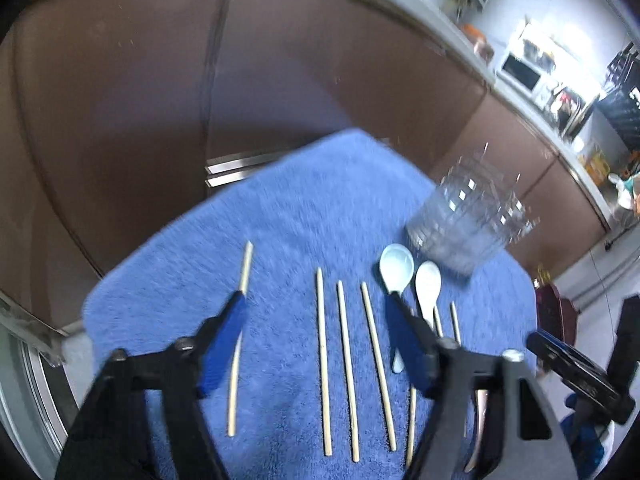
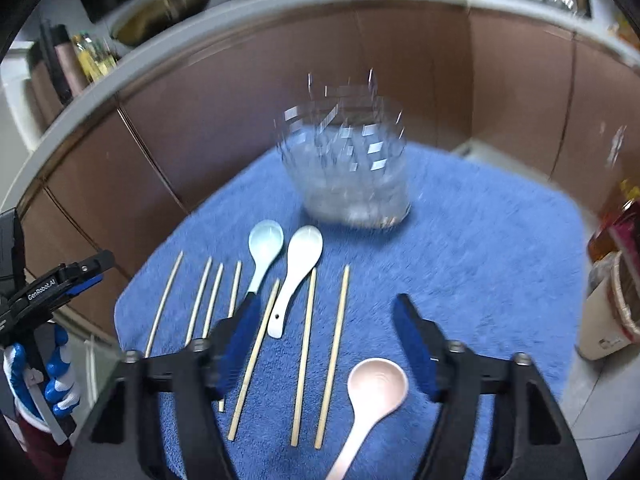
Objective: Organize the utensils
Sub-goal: 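Lower the left tool onto a wooden chopstick and close it while the right tool grasps another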
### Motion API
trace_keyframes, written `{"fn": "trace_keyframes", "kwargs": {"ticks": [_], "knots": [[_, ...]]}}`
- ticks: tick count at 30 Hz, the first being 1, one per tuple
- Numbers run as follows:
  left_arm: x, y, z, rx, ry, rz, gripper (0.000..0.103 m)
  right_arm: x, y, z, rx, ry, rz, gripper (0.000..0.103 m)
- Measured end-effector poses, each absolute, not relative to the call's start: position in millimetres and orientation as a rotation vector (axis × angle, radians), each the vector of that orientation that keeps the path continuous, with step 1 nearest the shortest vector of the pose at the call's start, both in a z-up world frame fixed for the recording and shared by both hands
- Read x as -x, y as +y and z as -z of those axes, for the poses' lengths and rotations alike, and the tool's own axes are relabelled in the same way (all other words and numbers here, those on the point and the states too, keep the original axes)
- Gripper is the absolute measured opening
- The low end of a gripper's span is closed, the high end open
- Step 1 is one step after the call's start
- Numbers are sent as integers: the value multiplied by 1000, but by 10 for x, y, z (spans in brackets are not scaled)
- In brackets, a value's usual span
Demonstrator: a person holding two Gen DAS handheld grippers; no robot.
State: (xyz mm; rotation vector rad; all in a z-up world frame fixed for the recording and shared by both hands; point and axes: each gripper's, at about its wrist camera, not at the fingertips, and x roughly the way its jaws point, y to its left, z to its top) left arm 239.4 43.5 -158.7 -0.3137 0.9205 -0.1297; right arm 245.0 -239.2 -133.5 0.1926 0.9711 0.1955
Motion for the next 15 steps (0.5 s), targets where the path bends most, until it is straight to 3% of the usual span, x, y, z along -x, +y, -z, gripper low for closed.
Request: {"fn": "trace_keyframes", "kwargs": {"ticks": [7,15], "knots": [[-2886,248,2011,316,1122,187,29,-3078,-2356,1892,-226,1169,-200,35],[-3210,183,2220,290,1215,188,16,-3430,-2305,2184,-203,1249,-167,23]]}}
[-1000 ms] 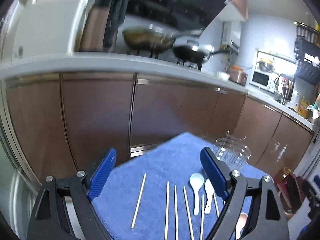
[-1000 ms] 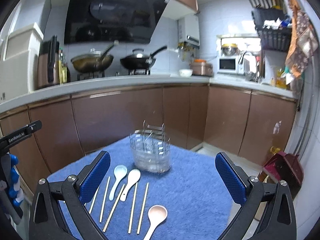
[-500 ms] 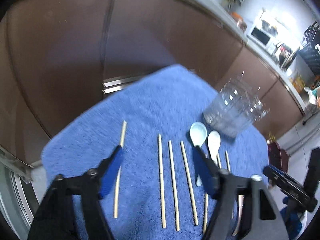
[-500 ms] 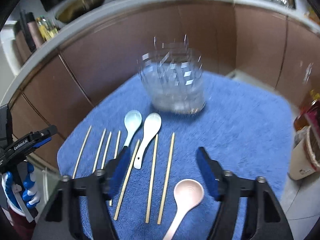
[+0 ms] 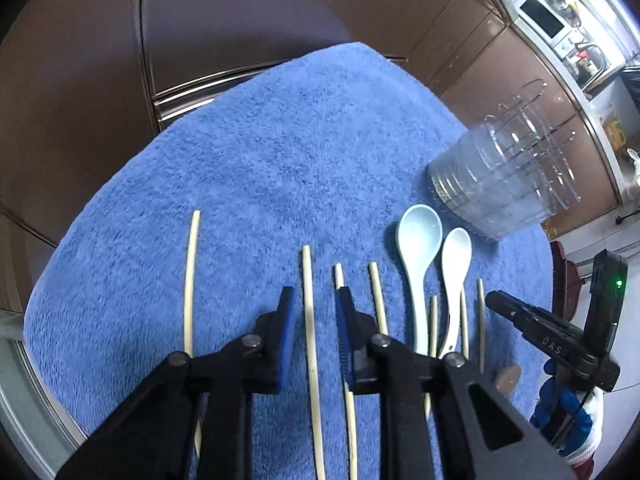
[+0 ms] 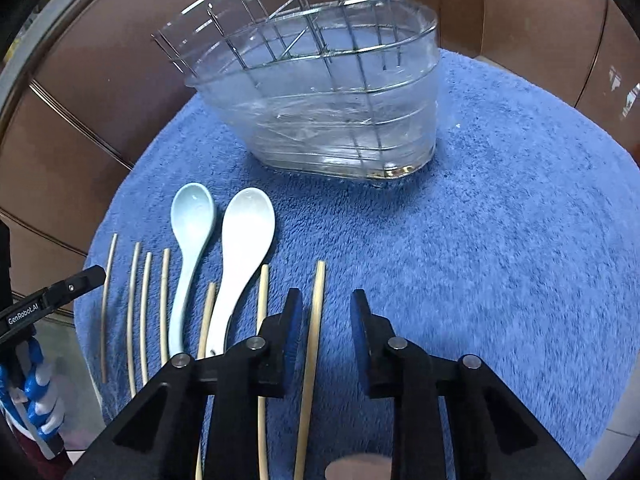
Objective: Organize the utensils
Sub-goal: 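Lower the left tool onto a wooden chopstick and close it while the right tool grasps another, then lift the chopstick in the left tool while the right tool lifts its chopstick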
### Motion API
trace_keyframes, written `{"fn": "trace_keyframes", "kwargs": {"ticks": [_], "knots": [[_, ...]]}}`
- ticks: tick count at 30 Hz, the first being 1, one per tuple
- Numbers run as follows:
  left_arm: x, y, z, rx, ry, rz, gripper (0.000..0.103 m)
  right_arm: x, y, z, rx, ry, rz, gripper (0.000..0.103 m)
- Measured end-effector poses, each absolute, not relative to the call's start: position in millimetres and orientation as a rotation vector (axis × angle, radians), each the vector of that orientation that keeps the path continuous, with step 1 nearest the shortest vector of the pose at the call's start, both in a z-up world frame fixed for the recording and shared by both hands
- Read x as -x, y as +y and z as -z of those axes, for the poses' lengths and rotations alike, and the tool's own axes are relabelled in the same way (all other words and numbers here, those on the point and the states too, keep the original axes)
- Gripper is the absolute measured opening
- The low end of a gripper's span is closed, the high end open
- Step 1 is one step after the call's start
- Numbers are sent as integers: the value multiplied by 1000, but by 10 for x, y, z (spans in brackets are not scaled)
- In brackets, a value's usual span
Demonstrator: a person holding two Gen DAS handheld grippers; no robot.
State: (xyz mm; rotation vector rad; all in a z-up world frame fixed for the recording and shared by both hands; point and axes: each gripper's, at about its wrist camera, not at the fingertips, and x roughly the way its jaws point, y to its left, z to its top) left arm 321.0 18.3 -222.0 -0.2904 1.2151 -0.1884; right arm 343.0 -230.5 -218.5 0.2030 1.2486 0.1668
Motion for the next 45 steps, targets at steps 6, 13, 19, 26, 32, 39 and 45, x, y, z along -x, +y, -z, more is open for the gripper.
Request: {"fn": "trace_keyframes", "kwargs": {"ticks": [6,13,19,26,32,39,45], "knots": [[-3370,131,2343,260,1255,174,12,-3515,-2130,2316,-152,1271,-173,20],[-3465,19,2475,220,1282,159,11,-3539,-2005,2381,-119,1268,-167,18],[-3484,-33,2538,194,1281,142,11,-3460,-2033,2340,-112,1259,-166,19],[-3470,-65,2553,186,1273,117,5,-3406,-2036,2343,-114,1244,-148,14],[-3339,-6,2399,203,1212,121,5,-3334,-2070,2218,-157,1212,-149,5],[-3038,21,2004,206,1093,115,5,-3057,-2096,1826,-168,1112,-194,4],[-2776,-19,1682,202,1022,102,5,-2789,-2127,1563,-161,1054,-223,3]]}}
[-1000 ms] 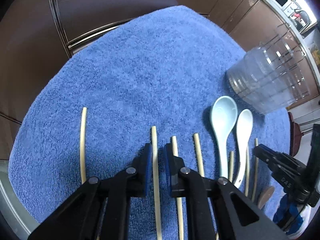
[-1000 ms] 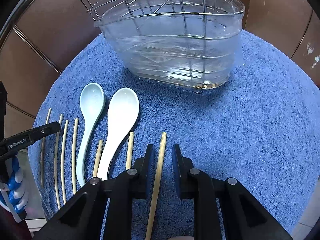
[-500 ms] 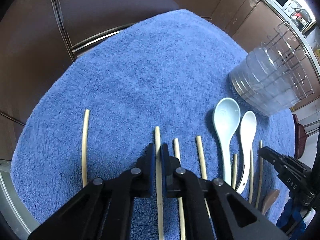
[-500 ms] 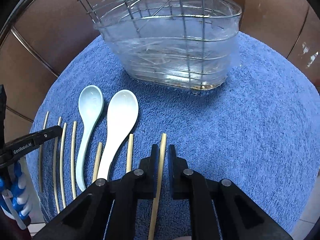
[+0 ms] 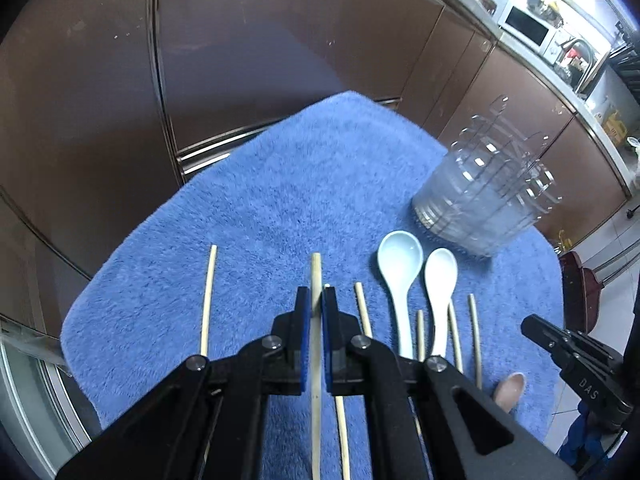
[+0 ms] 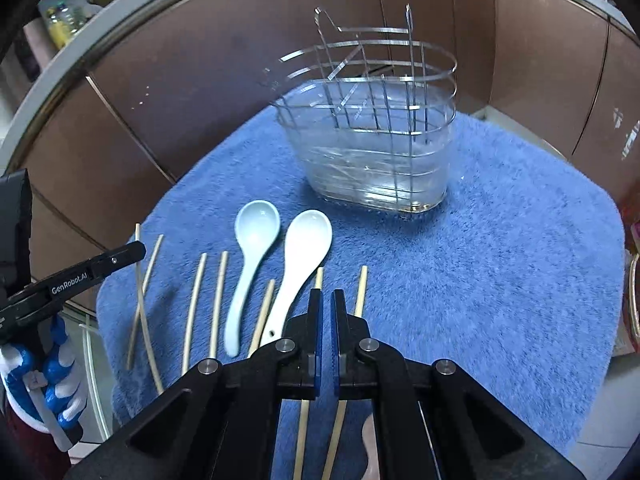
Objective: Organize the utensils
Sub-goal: 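Lift the chopstick in the left tool while the right tool lifts its chopstick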
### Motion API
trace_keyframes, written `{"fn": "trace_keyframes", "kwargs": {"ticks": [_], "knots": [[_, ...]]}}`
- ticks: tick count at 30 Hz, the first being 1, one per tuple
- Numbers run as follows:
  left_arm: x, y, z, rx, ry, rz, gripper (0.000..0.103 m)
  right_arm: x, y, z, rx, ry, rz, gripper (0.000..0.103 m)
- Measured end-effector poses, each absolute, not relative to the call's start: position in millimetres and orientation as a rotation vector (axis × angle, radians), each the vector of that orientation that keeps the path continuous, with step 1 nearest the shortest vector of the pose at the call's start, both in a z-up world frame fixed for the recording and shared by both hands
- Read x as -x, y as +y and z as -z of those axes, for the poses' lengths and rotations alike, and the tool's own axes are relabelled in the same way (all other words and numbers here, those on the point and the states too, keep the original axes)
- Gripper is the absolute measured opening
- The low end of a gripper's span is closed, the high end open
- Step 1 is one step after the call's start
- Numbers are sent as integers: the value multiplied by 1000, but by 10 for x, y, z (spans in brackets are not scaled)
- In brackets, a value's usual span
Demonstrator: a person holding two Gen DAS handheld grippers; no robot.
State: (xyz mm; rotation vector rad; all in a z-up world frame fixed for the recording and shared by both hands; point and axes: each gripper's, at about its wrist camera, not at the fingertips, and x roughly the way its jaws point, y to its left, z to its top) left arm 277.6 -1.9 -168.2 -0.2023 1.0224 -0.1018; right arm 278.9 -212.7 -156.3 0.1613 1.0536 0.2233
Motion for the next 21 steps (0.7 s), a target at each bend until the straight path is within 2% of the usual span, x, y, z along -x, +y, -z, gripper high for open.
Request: {"fn": "trace_keyframes", "kwargs": {"ticks": [3,7,17,21], "knots": [[-2724,14,1584,212,1004,109,5,-2793,-2136,1597,-163,1083,-233,4],[-2716,33,1578,215,999,110,5,-3085,-2111,1932,-150,1170,-208,12],[-2825,123,1666,240,1011,142,5,-3485,-2070,2374,-107,1266,-142,12],[-2820,101,1685,242,1011,152,5,-3500,-2000,2378,-66,1266,-119,9]]}}
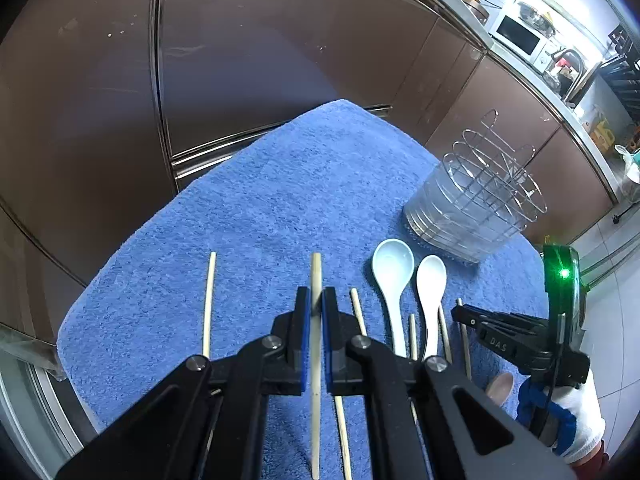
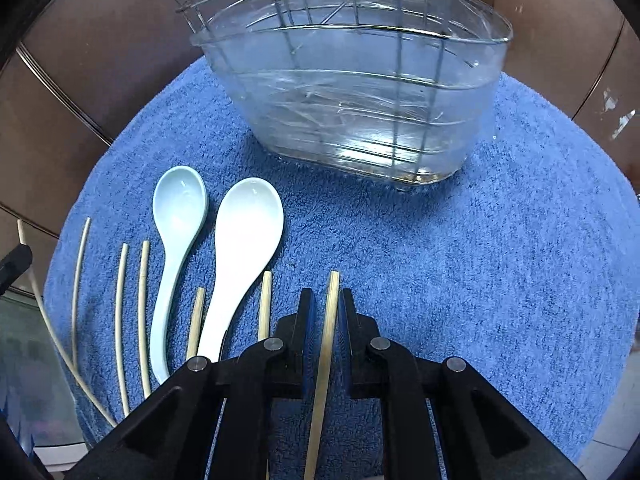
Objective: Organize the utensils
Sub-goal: 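Lift the chopstick in the left tool while the right tool lifts its chopstick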
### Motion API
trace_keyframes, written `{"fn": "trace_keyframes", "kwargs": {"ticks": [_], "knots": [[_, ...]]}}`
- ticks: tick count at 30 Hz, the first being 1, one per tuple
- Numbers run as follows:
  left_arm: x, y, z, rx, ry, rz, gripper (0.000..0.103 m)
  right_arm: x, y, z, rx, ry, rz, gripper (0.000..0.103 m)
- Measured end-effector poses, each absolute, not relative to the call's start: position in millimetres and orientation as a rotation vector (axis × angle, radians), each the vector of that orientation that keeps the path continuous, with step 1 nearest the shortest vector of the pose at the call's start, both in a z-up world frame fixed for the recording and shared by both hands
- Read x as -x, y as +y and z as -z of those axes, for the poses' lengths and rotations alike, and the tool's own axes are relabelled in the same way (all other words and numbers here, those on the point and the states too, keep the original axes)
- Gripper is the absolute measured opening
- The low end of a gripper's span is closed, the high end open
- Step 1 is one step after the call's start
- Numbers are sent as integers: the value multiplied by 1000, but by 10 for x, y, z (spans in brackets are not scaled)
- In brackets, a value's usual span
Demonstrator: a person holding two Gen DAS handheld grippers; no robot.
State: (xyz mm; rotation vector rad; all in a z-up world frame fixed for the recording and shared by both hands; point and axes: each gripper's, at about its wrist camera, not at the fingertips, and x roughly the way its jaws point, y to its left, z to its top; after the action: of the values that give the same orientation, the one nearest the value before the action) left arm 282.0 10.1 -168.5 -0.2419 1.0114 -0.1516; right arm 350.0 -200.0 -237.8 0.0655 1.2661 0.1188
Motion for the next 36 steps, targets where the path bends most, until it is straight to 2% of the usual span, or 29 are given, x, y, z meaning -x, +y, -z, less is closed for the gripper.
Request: {"fn": "trace_keyframes", "kwargs": {"ticks": [7,23,36], "knots": [[-2700,132,1566,238,989,148,5,-3301,-2046,2209,-103,1203,-127,6],[-2076,246,1051,243,852,132,5,-2162,-2051,1068,-80,850,-192,5],[-1613,389,677,233,744,109,5,-1551,-2050,685,-98,699,-203,5]]}}
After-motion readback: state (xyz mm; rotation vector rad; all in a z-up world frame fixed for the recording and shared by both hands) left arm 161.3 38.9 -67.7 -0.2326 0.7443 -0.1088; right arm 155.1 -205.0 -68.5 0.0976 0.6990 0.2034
